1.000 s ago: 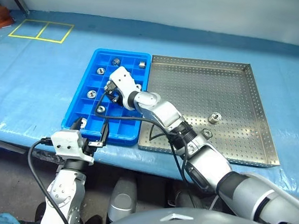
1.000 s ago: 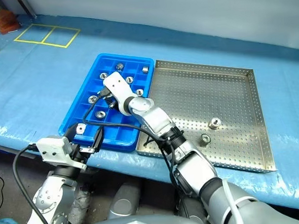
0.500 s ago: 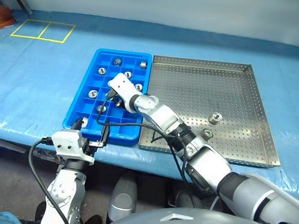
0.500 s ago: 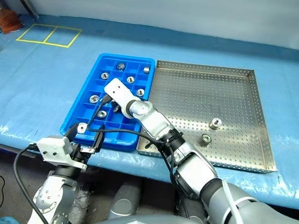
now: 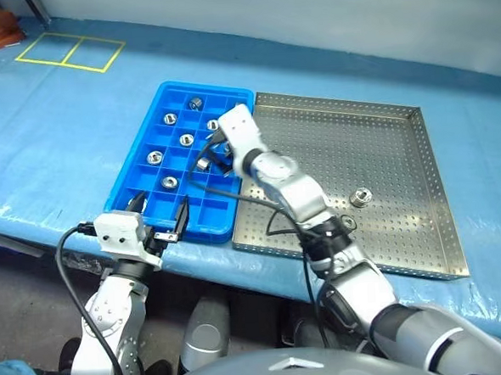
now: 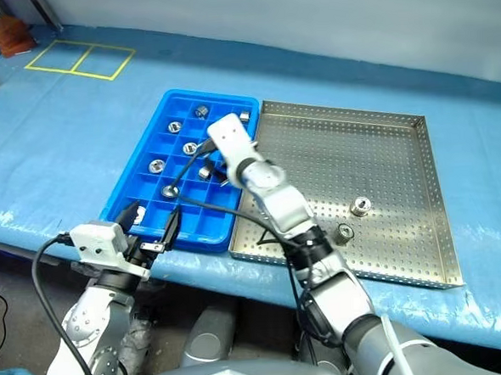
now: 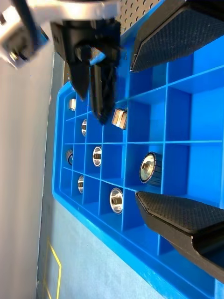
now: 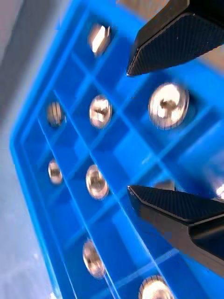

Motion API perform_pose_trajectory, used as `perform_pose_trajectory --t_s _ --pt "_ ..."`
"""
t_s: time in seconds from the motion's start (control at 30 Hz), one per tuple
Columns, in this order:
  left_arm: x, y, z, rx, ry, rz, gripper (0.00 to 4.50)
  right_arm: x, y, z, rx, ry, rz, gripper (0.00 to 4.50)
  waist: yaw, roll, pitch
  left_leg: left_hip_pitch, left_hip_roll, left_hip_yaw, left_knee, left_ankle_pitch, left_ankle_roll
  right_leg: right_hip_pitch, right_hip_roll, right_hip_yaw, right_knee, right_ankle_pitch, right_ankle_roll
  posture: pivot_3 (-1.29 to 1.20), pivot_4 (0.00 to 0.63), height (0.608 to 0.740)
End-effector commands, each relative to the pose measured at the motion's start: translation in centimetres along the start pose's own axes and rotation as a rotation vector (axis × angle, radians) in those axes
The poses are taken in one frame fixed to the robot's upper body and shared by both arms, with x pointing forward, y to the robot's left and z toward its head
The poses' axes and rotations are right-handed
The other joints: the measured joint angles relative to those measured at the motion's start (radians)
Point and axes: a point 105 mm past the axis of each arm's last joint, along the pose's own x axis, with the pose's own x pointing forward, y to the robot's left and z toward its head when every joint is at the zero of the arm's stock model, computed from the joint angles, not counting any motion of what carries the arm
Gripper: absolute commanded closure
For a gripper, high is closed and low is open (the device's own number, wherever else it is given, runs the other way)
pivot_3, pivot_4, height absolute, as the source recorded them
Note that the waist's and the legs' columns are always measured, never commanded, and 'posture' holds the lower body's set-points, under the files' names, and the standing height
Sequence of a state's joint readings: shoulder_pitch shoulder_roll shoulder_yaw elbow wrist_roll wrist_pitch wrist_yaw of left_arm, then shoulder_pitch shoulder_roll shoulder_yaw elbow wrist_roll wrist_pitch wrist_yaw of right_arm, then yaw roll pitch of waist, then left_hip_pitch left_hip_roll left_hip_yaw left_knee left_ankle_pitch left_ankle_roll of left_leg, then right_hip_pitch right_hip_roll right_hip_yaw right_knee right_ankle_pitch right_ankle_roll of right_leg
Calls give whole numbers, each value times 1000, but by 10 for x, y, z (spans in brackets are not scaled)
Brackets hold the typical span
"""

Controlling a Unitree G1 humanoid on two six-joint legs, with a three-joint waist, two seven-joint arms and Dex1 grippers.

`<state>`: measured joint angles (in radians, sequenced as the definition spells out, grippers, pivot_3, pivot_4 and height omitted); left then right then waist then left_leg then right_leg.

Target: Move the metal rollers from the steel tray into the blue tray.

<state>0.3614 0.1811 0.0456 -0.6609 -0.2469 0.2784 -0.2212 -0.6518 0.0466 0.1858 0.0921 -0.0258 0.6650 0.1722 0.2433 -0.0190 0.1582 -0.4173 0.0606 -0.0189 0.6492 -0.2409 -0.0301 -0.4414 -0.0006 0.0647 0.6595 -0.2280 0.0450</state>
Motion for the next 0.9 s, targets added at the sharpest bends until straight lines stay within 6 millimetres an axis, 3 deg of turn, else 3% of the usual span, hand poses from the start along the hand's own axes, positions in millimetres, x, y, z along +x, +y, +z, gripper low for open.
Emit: perform_pose_trajectory --t_s 0.03,0.2,0.37,0.47,0.63,0.9 --pt "5 -6 2 -9 -9 -49 0 -36 -54 14 24 -66 -188 570 -5 0 0 0 0 0 0 0 0 0 0 0 0 0 0 311 150 740" --pt "14 -15 1 -7 -8 -119 0 -85 -113 -14 38 32 -407 570 -50 1 0 0 0 1 1 0 0 1 0 1 0 0 0 256 150 740" --pt "25 -23 -1 22 3 -196 0 -123 -139 -52 99 153 -557 570 -120 2 -1 2 0 1 0 0 0 2 1 3 1 1 -1 181 150 740" --pt "34 -31 -1 26 5 -252 0 -138 -136 -65 163 180 -585 570 -161 2 -1 3 0 1 0 0 0 3 1 3 1 1 -1 123 150 740" --pt "44 -41 0 27 7 -328 0 -145 -124 -69 221 174 -591 570 -231 3 -2 6 0 1 1 0 1 6 1 4 1 2 3 61 150 740" --pt "50 -45 2 25 4 -357 0 -130 -103 -38 242 34 -508 570 -271 4 -2 12 0 1 2 0 1 11 1 5 1 2 2 46 150 740"
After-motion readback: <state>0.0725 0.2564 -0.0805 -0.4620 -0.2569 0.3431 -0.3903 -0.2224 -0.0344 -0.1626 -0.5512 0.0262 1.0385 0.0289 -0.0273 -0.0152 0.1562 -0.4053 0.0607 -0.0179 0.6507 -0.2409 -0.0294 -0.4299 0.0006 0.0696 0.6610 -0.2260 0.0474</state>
